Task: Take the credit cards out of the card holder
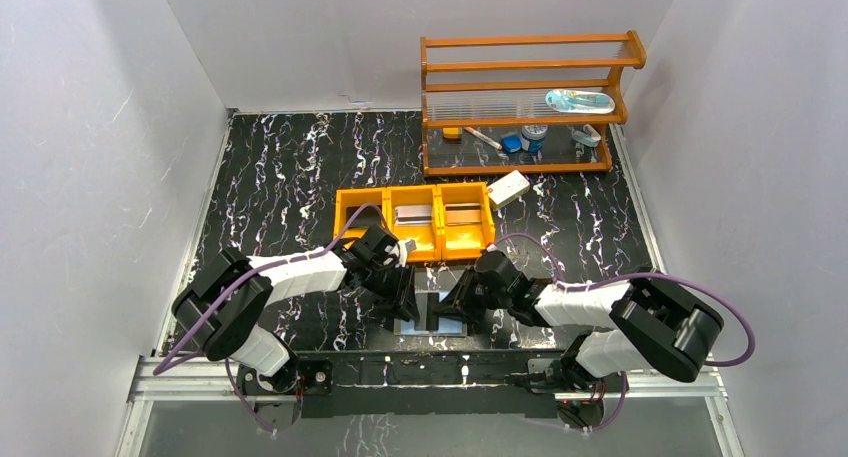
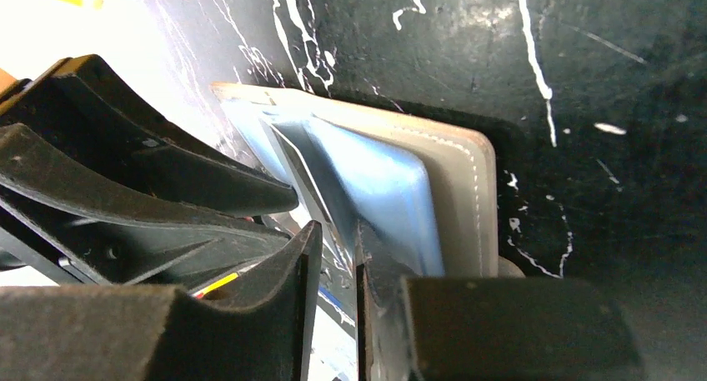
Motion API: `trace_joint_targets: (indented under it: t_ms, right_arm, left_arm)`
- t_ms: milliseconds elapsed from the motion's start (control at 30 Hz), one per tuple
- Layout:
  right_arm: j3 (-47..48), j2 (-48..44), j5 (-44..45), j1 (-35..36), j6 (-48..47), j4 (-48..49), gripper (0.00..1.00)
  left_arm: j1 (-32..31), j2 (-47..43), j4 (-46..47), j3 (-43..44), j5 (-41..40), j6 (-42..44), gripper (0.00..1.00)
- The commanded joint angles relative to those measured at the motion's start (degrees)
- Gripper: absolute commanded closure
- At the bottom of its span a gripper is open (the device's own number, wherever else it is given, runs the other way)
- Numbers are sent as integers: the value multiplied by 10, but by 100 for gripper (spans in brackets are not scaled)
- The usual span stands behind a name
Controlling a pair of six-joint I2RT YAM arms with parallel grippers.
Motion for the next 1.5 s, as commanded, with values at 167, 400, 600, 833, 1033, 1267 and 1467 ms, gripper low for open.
trace_joint_targets:
  t_ms: [167,400,600,833,1033,1267,1467]
  right_arm:
    - [-19,38,-29,-2,11,84,70]
    - [-23,59,-35,-2,13,102,69]
    - [-20,56,-30,-3,12,88,81]
    - [-26,-24,29,-3,-3,25,97]
    - [-31,-61,39,-3,-7,12,98]
    - [-30,-108,60,-4,-16,10,99]
    - [-39,-143,72,-4,-19,14,99]
  left_arm:
    - [-2,2,-39,-22,-44,13,69]
    - [-3,4,-40,-19,-44,13,71]
    - [-3,-1,-43,-18,-45,14,71]
    - [-2,-22,-45,-19,-55,7,71]
    - [-2,-25,-42,-16,-55,5,71]
    - [-2,-42,-41,-13,-58,-1,67]
    - [-2,-69,-34,-19,-75,-10,58]
